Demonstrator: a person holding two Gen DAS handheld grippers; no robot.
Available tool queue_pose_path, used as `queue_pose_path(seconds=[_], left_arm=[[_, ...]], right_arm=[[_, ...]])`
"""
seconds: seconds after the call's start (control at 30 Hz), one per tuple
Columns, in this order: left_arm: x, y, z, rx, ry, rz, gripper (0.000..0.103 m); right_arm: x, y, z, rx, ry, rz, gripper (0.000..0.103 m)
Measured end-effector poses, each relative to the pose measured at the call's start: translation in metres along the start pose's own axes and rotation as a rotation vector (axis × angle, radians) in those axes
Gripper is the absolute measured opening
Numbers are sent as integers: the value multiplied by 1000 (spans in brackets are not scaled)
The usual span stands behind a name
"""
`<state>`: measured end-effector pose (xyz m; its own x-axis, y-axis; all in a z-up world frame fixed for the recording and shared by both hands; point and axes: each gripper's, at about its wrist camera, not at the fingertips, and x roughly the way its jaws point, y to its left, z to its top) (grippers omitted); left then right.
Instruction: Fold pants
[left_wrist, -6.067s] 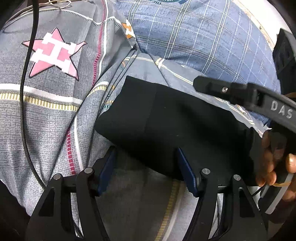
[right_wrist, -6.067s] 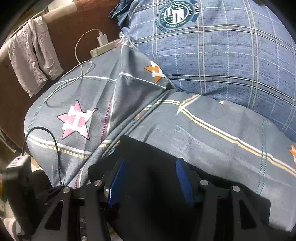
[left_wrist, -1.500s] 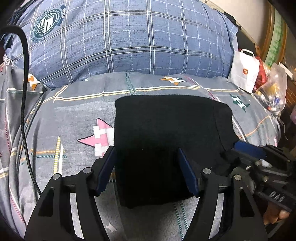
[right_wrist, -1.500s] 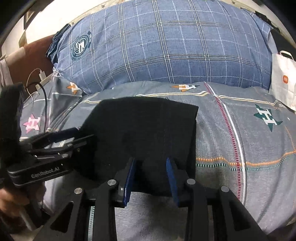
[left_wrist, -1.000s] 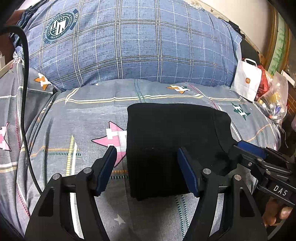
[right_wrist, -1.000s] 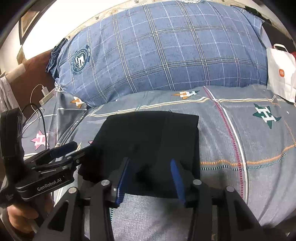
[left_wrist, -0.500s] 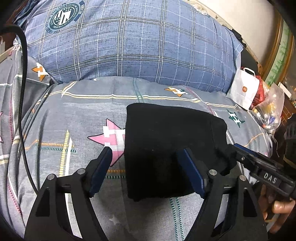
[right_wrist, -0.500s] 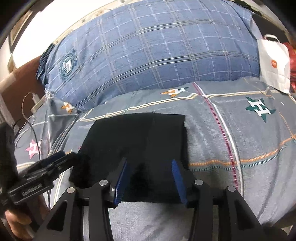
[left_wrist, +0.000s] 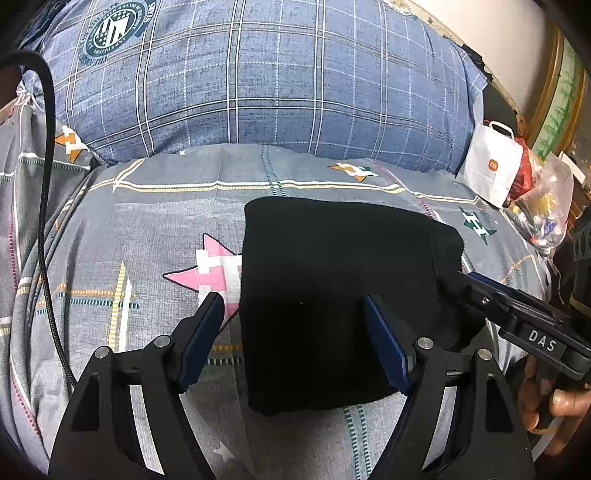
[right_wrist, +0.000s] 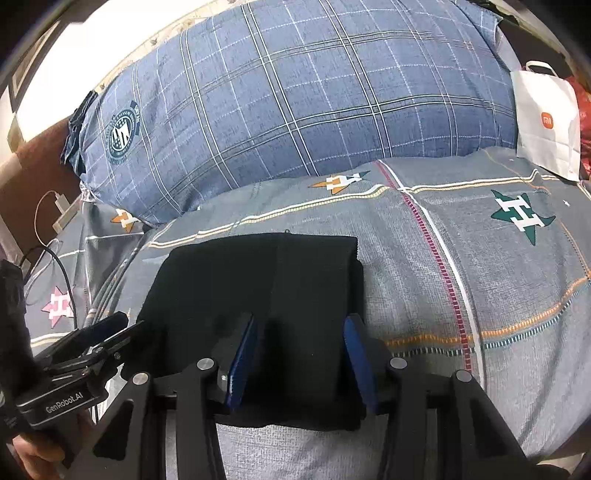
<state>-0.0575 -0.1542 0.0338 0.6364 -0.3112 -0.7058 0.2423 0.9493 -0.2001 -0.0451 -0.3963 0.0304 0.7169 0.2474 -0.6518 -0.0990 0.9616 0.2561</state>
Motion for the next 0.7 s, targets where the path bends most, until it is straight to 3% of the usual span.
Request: queue_pose_path(seconds=[0.7], left_arm=[[21,-5,12,21,15,12,78]], right_arm=[[8,-15,3,30,13,-8,52]])
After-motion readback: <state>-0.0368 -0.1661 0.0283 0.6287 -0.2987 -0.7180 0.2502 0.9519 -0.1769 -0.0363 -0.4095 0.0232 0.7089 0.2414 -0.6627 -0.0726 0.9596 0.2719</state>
